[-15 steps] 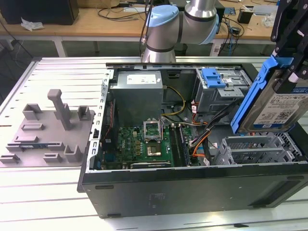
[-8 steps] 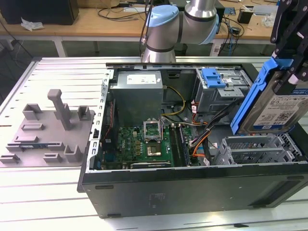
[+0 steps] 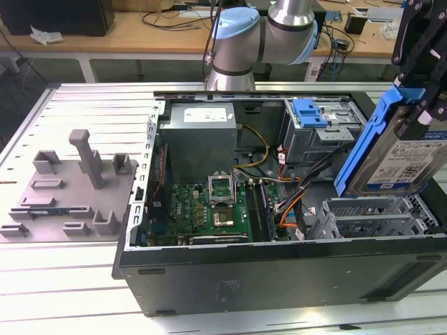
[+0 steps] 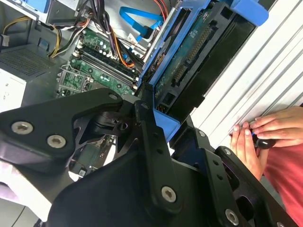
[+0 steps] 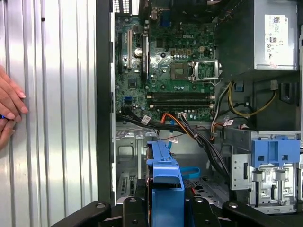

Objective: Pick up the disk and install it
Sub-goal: 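Insert the disk into the insertion slot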

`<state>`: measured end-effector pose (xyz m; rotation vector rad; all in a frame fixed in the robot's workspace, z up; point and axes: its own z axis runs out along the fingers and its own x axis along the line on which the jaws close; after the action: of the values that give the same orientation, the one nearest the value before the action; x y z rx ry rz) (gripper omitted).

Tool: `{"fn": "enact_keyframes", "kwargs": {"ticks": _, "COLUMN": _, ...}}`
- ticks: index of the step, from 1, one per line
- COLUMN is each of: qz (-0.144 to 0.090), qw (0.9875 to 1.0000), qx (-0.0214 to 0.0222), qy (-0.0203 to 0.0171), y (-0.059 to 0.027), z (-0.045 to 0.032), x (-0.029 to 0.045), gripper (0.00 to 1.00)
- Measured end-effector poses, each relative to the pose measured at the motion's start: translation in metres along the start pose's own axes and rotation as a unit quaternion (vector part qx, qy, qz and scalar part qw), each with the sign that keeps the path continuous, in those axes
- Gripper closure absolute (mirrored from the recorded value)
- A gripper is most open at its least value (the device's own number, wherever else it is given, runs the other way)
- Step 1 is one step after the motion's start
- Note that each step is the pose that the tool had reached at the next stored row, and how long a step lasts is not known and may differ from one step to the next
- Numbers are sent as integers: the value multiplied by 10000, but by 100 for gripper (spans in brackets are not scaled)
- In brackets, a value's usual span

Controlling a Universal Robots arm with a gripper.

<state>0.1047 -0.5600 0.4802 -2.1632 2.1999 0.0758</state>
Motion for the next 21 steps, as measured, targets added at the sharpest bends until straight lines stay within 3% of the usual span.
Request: {"fn": "enact_keyframes", "kwargs": {"ticks": 21, "qz": -44, "qw": 10000, "qx": -3, "qy": 0, "y": 0, "z": 51, "x": -8, "gripper": 63}}
